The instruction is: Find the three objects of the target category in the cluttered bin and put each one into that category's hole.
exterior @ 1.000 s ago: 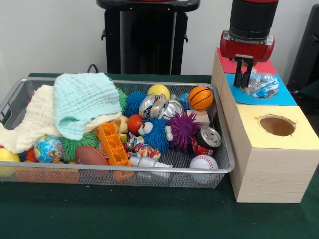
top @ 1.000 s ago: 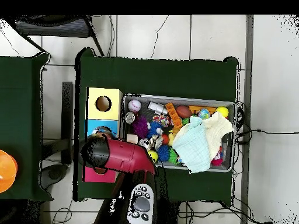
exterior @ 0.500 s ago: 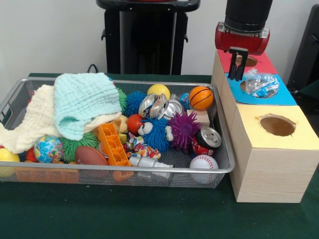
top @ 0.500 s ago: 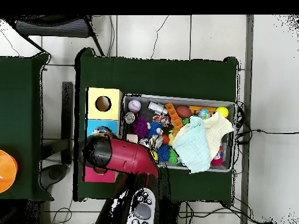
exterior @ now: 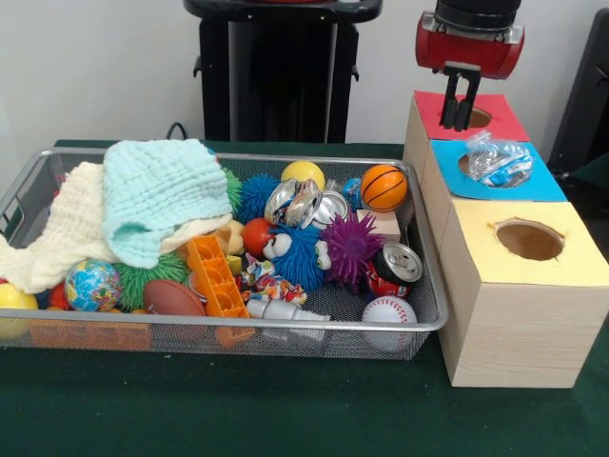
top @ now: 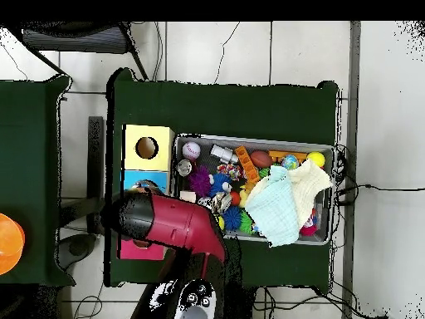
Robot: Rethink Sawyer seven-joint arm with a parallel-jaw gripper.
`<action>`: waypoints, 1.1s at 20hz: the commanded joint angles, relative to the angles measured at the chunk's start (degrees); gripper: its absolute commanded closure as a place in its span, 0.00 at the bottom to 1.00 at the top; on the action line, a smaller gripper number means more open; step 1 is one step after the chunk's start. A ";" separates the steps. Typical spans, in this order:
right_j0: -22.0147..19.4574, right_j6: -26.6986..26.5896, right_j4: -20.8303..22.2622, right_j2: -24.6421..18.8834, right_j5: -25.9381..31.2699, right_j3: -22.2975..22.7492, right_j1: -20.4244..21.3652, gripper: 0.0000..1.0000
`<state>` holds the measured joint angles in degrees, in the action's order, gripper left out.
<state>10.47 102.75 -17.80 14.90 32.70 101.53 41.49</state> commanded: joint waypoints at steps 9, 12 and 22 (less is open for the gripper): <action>2.77 17.65 -6.12 -2.68 -2.94 2.50 -2.21 1.00; 2.41 17.08 -7.20 -3.44 -4.75 3.00 -3.04 1.00; 2.30 15.82 -9.40 -4.59 -10.71 0.95 -7.81 1.00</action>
<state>13.71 102.76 -24.38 15.06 27.04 101.50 38.43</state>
